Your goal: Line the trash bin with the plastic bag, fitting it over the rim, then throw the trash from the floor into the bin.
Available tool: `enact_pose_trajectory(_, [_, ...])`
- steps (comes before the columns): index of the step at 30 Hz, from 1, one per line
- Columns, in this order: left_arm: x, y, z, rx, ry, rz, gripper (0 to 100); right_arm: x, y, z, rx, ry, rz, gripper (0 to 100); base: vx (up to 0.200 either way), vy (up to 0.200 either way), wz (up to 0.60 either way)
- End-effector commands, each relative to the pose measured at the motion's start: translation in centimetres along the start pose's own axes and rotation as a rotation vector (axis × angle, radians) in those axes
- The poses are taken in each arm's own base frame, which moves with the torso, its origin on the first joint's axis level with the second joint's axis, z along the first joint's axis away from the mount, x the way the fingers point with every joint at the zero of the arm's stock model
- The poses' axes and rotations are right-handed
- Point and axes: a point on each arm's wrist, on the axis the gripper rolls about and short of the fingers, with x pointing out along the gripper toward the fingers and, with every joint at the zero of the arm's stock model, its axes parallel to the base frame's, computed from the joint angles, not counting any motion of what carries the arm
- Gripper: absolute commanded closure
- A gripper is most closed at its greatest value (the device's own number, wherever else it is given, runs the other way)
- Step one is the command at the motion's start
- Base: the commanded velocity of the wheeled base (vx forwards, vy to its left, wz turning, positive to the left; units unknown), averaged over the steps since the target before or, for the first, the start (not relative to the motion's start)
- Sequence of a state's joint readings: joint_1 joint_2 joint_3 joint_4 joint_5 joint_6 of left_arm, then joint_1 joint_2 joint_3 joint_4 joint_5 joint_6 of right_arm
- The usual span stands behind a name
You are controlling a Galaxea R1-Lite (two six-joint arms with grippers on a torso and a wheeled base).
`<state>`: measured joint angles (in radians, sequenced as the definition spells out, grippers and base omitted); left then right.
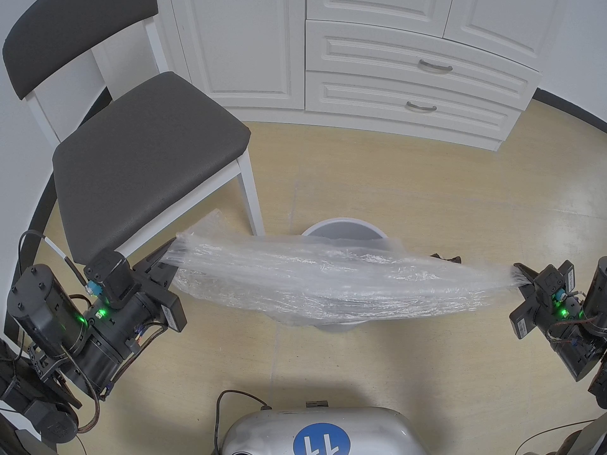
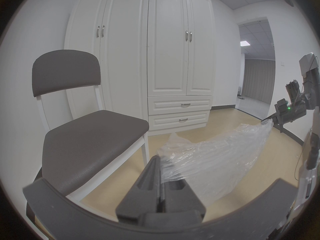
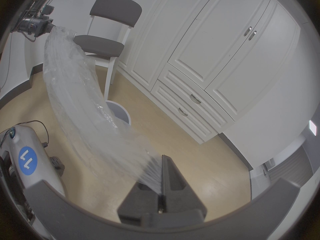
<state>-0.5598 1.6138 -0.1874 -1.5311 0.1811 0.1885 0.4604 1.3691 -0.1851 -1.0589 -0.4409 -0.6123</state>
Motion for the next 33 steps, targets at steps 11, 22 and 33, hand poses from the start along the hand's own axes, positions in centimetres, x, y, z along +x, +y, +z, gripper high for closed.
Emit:
enact_pose_trajectory(11, [0.1,0.7,-0.4,0.003,0.017,0.029,100,0.2,-0.1,-0.4,-0.008,0.021,-0.007,100,0.000,0.000,0.00])
enact_pose_trajectory(22, [-0.1,1.7,-0.9,0.011,0.035,0.027,100,0.2,-0.1,-0.9,-0.046,0.044,-0.011,100,0.000,0.000,0.00])
enact_pose_trajectory(33, [-0.2,2.4,-1.3,0.016,0.045,0.016,100,0.0,-0.2,-1.3,-0.072,0.051,-0.003,100,0.000,0.000,0.00])
